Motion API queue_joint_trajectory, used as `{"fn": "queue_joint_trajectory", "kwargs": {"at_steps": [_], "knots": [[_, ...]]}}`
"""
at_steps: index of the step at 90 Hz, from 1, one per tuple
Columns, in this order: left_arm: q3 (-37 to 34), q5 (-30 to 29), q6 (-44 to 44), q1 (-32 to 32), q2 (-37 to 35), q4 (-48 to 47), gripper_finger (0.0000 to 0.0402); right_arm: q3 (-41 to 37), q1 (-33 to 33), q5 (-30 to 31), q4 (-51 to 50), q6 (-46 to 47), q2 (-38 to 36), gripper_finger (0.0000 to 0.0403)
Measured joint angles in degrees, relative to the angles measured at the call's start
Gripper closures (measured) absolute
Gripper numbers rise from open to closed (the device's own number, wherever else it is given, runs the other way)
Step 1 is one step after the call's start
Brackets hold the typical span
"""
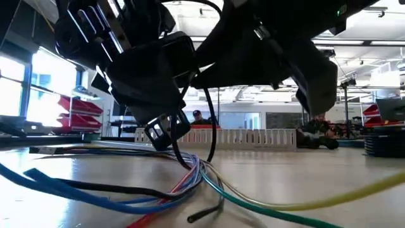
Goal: Ziptie cables
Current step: Wrap the cable wires with the black zip tie
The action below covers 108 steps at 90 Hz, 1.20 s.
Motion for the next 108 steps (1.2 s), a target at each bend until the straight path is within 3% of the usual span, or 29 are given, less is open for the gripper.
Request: {"fn": "queue_joint_trajectory", "kwargs": {"at_steps": [14, 32, 46, 58, 74, 108], "knots": [[0.0, -0.9, 1.0, 0.0, 0.0, -0.5, 0.0402, 0.0, 0.9, 0.3, -3.5, 6.0, -0.5, 0.0257], [0.0, -1.3, 1.6, 0.0, 0.0, -0.5, 0.0402, 0.0, 0.5, -0.4, -14.4, 30.7, -0.9, 0.0258], [0.0, -2.6, 2.3, 0.0, 0.0, -0.5, 0.0402, 0.0, -0.9, -2.0, -15.8, 39.4, -0.9, 0.0265], [0.0, -3.4, 2.5, 0.0, 0.0, -0.5, 0.0402, 0.0, -2.2, -4.9, -14.7, 40.4, -0.9, 0.0302], [0.0, -3.6, 2.6, 0.0, 0.0, -0.2, 0.0402, 0.0, -2.6, -4.7, -14.5, 39.6, -0.9, 0.0391], [0.0, -2.5, 1.7, 0.5, 0.0, -0.3, 0.0402, 1.7, -1.3, 0.2, -13.6, 27.3, -0.9, 0.0403]]}}
